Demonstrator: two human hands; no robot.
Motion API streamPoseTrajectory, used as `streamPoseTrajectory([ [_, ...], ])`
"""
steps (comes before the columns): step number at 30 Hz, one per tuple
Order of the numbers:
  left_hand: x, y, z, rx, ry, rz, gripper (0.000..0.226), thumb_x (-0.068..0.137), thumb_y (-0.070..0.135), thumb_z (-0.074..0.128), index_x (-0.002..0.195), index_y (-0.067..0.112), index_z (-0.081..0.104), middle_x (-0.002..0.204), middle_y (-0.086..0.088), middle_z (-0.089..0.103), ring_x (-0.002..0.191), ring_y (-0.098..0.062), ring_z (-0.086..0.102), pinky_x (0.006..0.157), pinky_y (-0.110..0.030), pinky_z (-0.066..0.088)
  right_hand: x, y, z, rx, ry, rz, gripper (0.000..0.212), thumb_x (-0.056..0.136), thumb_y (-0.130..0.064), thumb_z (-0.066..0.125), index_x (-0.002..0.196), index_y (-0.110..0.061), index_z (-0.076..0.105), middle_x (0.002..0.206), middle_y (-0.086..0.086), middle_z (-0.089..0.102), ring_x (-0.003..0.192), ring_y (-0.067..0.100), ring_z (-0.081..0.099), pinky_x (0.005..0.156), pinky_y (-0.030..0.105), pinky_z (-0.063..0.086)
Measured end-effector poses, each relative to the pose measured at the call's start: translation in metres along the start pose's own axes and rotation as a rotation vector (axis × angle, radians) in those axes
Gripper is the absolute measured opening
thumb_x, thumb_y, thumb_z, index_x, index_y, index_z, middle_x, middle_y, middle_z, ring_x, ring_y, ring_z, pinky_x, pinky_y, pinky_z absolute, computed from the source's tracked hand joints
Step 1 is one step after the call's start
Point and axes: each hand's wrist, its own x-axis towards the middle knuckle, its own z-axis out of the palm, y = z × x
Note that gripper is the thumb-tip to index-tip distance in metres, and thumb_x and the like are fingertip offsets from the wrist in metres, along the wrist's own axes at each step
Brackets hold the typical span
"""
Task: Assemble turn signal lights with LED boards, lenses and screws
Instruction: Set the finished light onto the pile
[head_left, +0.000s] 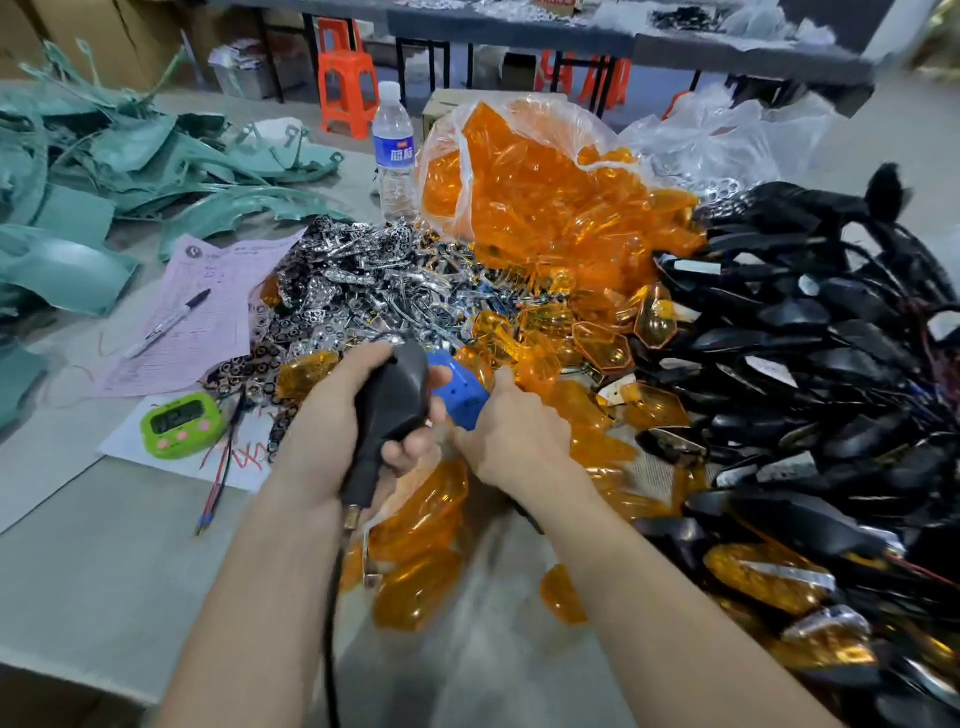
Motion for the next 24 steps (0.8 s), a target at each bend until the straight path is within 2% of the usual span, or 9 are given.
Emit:
streamPoseTrajectory([
  [3,0.001,-0.021,0.019,-0.2,0.112,0.124,0.045,0.104,0.039,0.04,0.102,0.002,0.065,0.067,-0.011,0.062,0.043,-0.016,0.051,0.034,-0.015,0.038,-0.015,-0.002,-0.01,-0.016,0.069,-0.029,0.052,0.091,-0.051,0.067,0.129,-0.025,0.043,0.106,0.008,0.068,0.105,0.039,0.065,0.074,0.041,0.036],
  [5,0.0,-0.029,0.038,-0.354,0.246,0.239,0.038,0.104,0.037,0.043,0.098,0.005,0.062,0.07,-0.01,0.059,0.05,-0.018,0.054,0.041,-0.018,0.043,-0.036,0.004,-0.028,0.285,0.123,-0.064,0.031,0.098,-0.046,0.058,0.12,-0.024,0.06,0.105,0.008,0.073,0.099,0.035,0.066,0.075,0.043,0.045],
  [7,0.001,-0.034,0.06,-0.433,0.325,0.325,0.034,0.105,0.036,0.046,0.09,0.008,0.059,0.068,-0.009,0.06,0.054,-0.02,0.057,0.048,-0.023,0.049,-0.068,0.013,-0.052,0.895,-0.075,-0.012,0.036,0.102,-0.044,0.055,0.099,-0.013,0.073,0.092,0.012,0.077,0.08,0.029,0.072,0.068,0.045,0.061],
  [9,0.0,-0.034,0.076,-0.449,0.342,0.377,0.037,0.106,0.037,0.048,0.085,0.009,0.059,0.066,-0.007,0.065,0.058,-0.02,0.062,0.057,-0.026,0.054,-0.102,0.025,-0.074,1.224,-0.431,-0.005,0.037,0.1,-0.047,0.056,0.09,-0.015,0.072,0.081,0.014,0.076,0.06,0.025,0.071,0.052,0.035,0.061],
  [11,0.001,-0.04,0.092,-0.357,0.288,0.419,0.036,0.107,0.036,0.048,0.086,0.011,0.064,0.071,-0.005,0.071,0.068,-0.017,0.068,0.069,-0.029,0.057,-0.128,0.053,-0.096,1.15,-0.536,-0.098,0.023,0.095,-0.039,0.059,0.098,-0.017,0.064,0.074,0.011,0.071,0.044,0.019,0.06,0.041,0.022,0.045],
  [14,0.004,-0.054,0.109,-0.025,0.058,0.379,0.027,0.106,0.033,0.054,0.101,0.012,0.071,0.09,-0.004,0.076,0.087,-0.015,0.07,0.076,-0.031,0.055,-0.142,0.111,-0.145,0.96,-0.302,-0.129,0.009,0.099,-0.011,0.061,0.102,-0.015,0.069,0.067,0.012,0.064,0.036,0.012,0.041,0.037,0.017,0.028],
  [19,0.004,-0.091,0.128,0.496,-0.299,0.292,0.013,0.078,0.024,0.084,0.087,0.033,0.084,0.095,0.009,0.079,0.094,-0.004,0.071,0.069,-0.02,0.057,-0.157,0.2,-0.224,0.361,0.038,0.05,0.029,0.091,-0.013,0.072,0.086,-0.04,0.081,0.06,0.002,0.07,0.04,0.009,0.048,0.038,0.017,0.036],
  [21,0.004,-0.113,0.137,0.791,-0.279,0.355,0.025,0.076,0.022,0.091,0.093,0.037,0.081,0.096,0.016,0.079,0.094,-0.002,0.073,0.076,-0.021,0.057,-0.153,0.224,-0.231,0.139,0.041,0.113,0.03,0.086,-0.017,0.078,0.074,-0.045,0.08,0.059,-0.008,0.072,0.04,0.002,0.054,0.041,0.01,0.038],
  [24,-0.006,-0.137,0.152,1.203,-0.146,0.549,0.036,0.076,0.046,0.087,0.11,0.043,0.076,0.091,0.032,0.067,0.088,0.014,0.061,0.075,-0.012,0.046,-0.139,0.248,-0.214,-0.012,0.048,0.221,0.036,0.08,-0.019,0.083,0.061,-0.048,0.075,0.06,-0.022,0.07,0.056,-0.004,0.064,0.047,0.008,0.04],
])
